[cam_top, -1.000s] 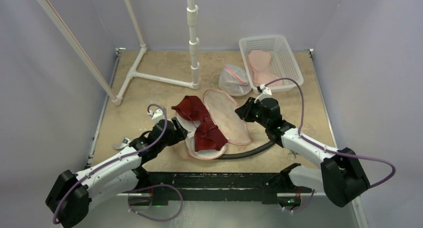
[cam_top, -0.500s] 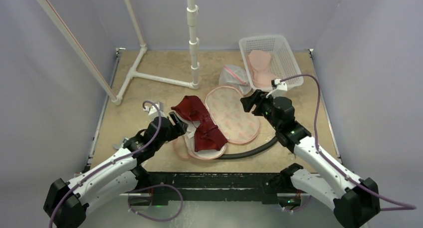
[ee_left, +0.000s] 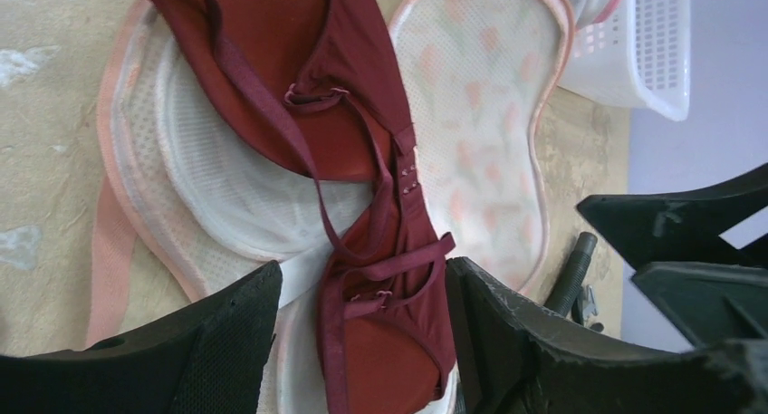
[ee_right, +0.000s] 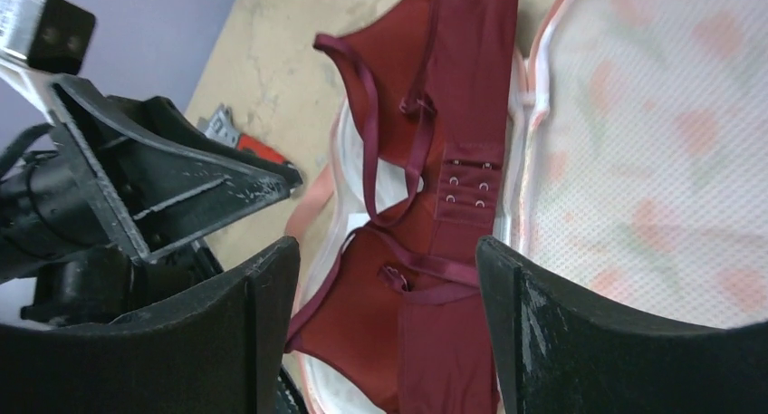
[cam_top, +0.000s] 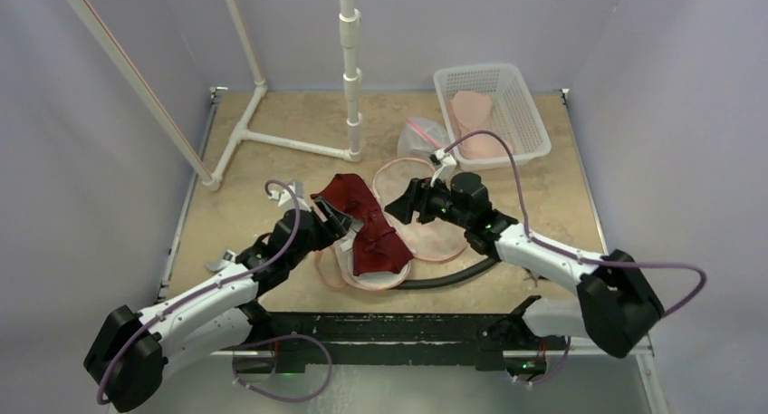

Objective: Unzip the laundry bag and remove the bra
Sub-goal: Open the laundry bag at the center of the board.

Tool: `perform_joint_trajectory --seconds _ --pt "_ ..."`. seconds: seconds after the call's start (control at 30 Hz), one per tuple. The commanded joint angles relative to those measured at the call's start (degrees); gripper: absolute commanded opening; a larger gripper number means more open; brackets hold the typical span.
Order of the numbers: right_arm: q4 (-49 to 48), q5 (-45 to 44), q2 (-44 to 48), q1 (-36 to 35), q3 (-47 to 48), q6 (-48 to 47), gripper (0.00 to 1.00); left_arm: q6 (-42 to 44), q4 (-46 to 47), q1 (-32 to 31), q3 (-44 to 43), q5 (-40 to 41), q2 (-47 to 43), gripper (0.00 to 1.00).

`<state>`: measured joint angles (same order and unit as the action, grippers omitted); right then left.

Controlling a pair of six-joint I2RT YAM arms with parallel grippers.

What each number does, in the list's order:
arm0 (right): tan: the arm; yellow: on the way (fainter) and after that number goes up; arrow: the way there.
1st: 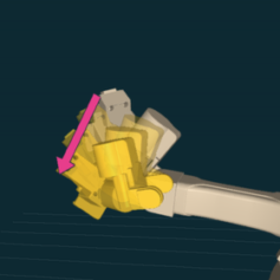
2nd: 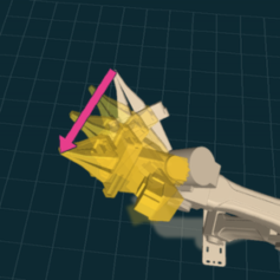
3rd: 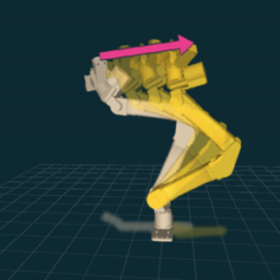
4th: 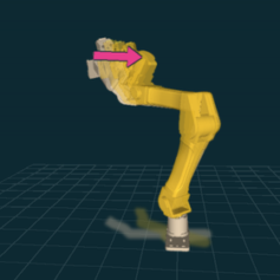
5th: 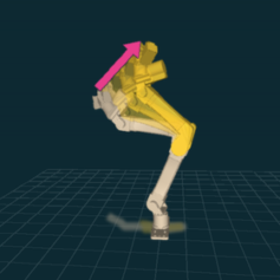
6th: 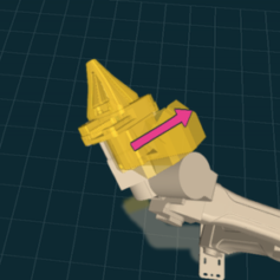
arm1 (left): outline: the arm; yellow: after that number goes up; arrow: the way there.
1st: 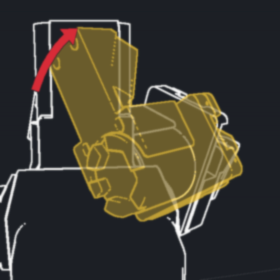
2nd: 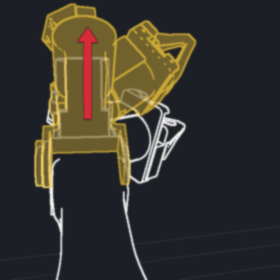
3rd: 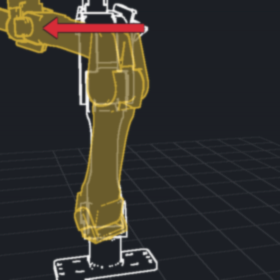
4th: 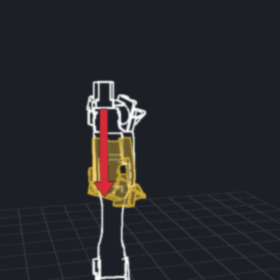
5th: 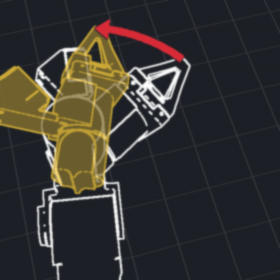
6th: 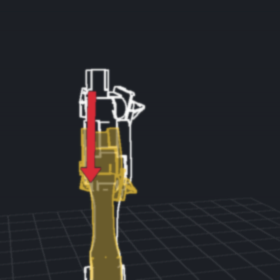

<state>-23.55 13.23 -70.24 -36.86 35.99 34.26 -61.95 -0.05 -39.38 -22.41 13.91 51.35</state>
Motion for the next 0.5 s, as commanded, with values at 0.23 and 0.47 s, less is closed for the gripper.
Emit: perform_joint_trajectory --seconds 0.23,0.47 --pt "-8.9 5.6 -18.5 0.1 7.3 1.5 0.77 -2.0 11.4 1.1 2.8 3.6 10.3 0.42" --pt "-6.4 4.6 -24.9 0.1 11.2 -1.0 0.77 -3.2 13.5 3.0 6.2 3.5 13.4 0.29"
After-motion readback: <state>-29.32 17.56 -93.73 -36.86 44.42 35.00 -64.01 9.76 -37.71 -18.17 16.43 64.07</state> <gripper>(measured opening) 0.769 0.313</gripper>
